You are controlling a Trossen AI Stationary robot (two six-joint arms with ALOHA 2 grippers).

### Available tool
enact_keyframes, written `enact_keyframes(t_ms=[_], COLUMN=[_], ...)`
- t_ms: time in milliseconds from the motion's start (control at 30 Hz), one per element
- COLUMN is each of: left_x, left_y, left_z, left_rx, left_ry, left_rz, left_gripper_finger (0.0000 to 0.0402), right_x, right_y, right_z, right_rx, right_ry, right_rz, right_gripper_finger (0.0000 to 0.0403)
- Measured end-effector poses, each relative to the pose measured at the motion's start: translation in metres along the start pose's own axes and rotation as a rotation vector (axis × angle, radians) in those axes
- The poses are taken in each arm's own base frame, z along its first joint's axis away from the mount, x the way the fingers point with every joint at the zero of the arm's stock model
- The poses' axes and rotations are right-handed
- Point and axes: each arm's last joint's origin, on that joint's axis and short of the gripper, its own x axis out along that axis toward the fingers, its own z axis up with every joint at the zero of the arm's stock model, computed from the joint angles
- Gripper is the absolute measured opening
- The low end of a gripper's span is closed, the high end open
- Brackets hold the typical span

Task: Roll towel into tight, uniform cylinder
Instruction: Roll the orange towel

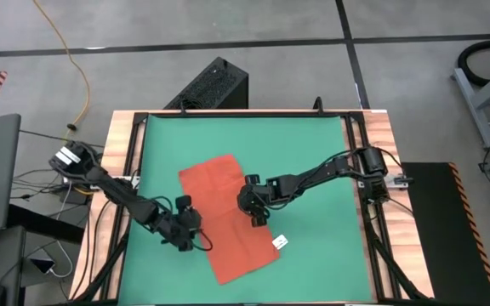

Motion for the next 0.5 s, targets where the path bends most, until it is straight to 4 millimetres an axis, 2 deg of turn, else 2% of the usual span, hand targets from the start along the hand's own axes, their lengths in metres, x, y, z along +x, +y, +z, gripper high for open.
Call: enact_keyframes(t_ms=[133, 300, 500], left_x=[0.008, 0.012, 0.011], left_y=[-0.001, 0.000, 0.001], left_z=[-0.005, -0.009, -0.011], left_rx=[-0.014, -0.038, -0.054], left_ry=[0.030, 0.045, 0.080], left_rz=[0.029, 0.054, 0.060], left_gripper_finger=[0.0184, 0.0184, 0.0184], right_x=[0.000, 0.004, 0.006], right_y=[0.000, 0.003, 0.004], right_z=[-0.001, -0.013, -0.023], right_rx=[0.000, 0.013, 0.042], right_ry=[0.001, 0.027, 0.044], right_rz=[0.000, 0.004, 0.006], right_gripper_finger=[0.0207, 0.0205, 0.0182])
